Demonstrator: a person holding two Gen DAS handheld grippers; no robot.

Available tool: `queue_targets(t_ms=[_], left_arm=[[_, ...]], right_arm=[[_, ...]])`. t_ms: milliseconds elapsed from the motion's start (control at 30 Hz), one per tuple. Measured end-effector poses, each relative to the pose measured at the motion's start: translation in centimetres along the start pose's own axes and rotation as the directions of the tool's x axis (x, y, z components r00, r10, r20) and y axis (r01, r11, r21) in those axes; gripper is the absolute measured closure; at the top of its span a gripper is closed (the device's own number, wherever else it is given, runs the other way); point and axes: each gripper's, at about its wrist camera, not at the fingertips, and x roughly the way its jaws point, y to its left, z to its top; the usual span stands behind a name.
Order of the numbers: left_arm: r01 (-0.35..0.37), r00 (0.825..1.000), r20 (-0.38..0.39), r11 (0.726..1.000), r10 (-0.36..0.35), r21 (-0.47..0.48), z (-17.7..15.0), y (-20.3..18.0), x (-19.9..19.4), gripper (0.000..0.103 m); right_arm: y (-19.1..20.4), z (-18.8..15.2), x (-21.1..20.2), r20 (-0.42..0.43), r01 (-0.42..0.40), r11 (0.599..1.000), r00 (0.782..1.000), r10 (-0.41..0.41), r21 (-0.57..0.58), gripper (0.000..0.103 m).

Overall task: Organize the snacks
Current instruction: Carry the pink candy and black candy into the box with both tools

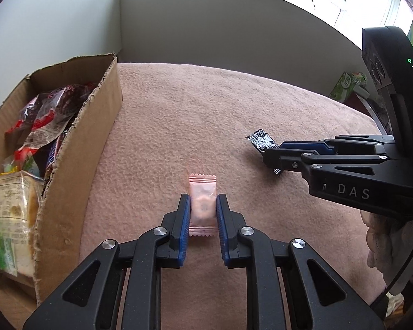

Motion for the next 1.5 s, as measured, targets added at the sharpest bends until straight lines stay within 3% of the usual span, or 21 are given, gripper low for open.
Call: queue_targets(t_ms=[367, 767, 1033, 1500], left_arm=[[0.018, 0.996, 0.087, 1.0, -0.018, 0.006, -0.3, 0.5, -4.6, 0.086], [-0.014, 0.975, 0.221, 1.0, 0.011, 0.011, -0.3, 2.2, -10.1, 0.086], [-0.038, 0.962, 0.267, 0.998, 0.051, -0.051, 0.0, 6.2, -11.6, 0.086], [-0.104, 0.95, 0.271, 0.975, 0.156, -0.196, 0.9, 14.3, -12.0, 0.086]], right_arm=[[0.9, -0.3, -4.2, 0.078, -0.001, 1.0, 0.997, 0.002, -0.004, 0.076], [5.7, 1.5, -7.4, 0.178, -0.024, 0.998, 0.984, 0.033, -0.051, 0.076], [9.7, 3.1, -7.0, 0.196, -0.063, 0.994, 0.977, 0.079, -0.086, 0.076], [15.8, 6.3, -3.3, 0.156, -0.097, 0.983, 0.98, 0.122, -0.159, 0.076]])
